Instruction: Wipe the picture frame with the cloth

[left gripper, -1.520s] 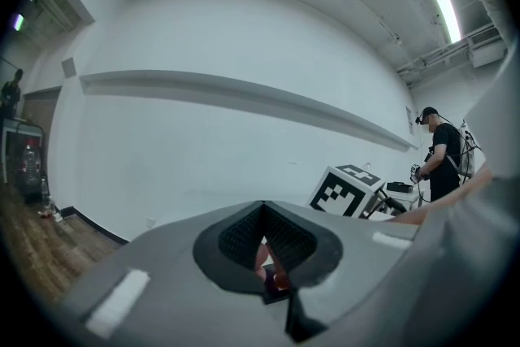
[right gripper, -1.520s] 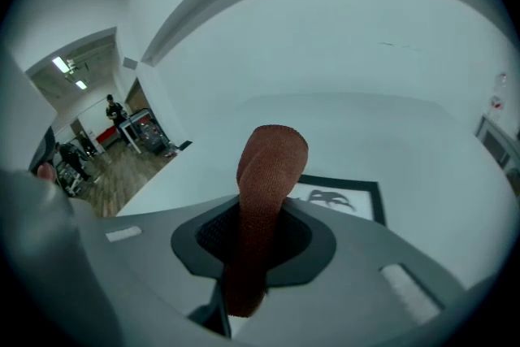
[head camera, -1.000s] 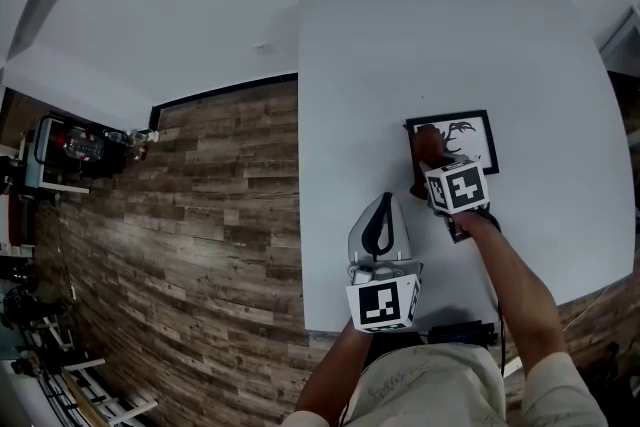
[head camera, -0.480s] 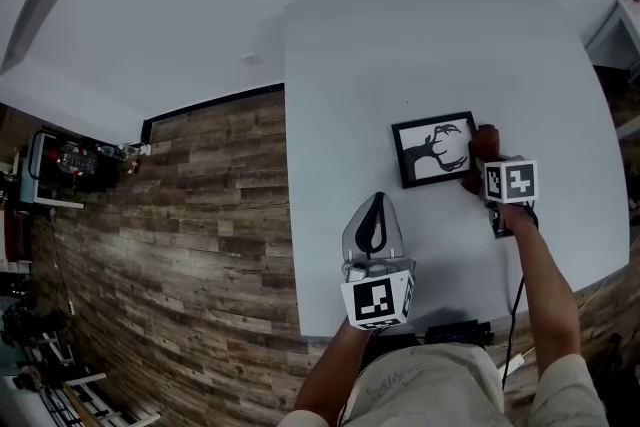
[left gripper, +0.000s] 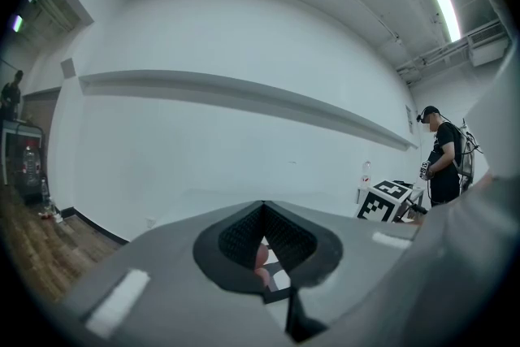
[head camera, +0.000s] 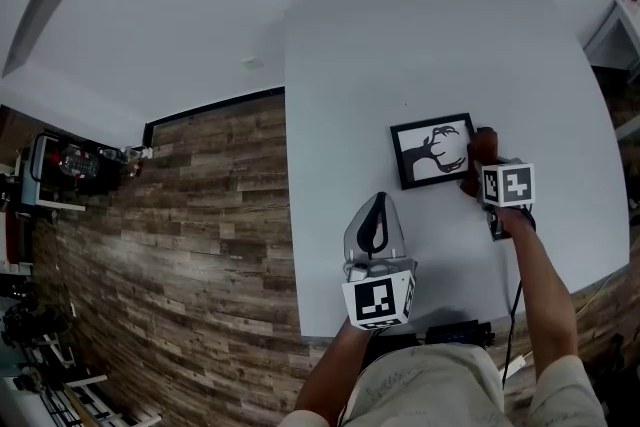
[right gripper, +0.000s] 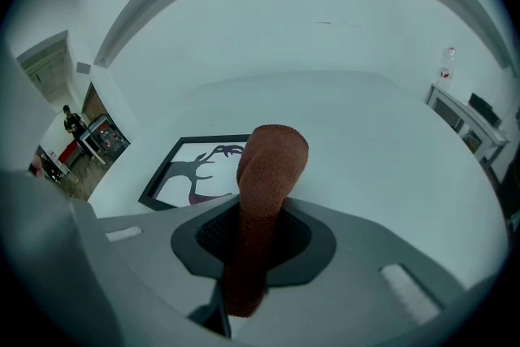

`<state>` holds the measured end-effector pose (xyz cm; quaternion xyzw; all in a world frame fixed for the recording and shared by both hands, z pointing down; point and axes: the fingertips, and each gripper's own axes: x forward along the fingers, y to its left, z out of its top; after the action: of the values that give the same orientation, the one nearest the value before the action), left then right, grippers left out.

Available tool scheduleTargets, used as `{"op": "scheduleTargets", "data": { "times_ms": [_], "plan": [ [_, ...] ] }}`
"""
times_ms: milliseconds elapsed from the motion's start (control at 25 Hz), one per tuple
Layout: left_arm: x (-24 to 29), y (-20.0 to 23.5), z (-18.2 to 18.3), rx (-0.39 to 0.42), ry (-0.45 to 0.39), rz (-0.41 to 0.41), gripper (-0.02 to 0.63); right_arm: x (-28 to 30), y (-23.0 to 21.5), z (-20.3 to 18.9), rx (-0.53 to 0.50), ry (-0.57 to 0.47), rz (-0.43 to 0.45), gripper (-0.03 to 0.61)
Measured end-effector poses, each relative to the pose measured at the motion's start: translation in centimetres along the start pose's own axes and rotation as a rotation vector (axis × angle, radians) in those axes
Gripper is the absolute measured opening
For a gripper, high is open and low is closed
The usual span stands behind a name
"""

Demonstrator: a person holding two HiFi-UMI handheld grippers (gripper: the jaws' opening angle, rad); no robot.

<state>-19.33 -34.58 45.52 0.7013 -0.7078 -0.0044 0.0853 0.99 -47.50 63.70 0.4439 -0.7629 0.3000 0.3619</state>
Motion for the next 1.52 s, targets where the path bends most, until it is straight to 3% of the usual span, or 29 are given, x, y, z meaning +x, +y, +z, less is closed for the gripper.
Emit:
{"op": "scheduleTargets", "data": {
  "times_ms": [240,840,1040,1240,1400,1520],
  "plan": [
    [0.0,0.1,0.4,0.003,-0.010,0.004,0.002,-1.8,1.5,1.4,-0.014,-0.070,0.022,0.091],
    [0.1,-1.1,4.6,0.002,-0.032,0.012,0.000,-13.5,5.7,7.1,-0.012,-0.401,0.126,0.091],
    [0.0,-2.0,6.7,0.006,-0.030,0.011,0.001,-19.1,6.8,9.0,-0.099,-0.560,0.103,0.091],
    [-0.5,-3.8,8.5,0.053,-0.094,-0.036,0.002,-24.0,7.8,9.6,-0.243,-0.777,0.101,0.092],
    [-1.1,-4.8,10.0,0.088,-0.139,-0.044,0.000,-27.5,8.0,9.6,-0.288,-0.925,0.073,0.092],
    [-1.4,-5.7,10.9,0.108,-0.181,-0.056,0.000,-29.5,8.3,9.4,-0.301,-1.027,0.099,0.094]
  ]
}}
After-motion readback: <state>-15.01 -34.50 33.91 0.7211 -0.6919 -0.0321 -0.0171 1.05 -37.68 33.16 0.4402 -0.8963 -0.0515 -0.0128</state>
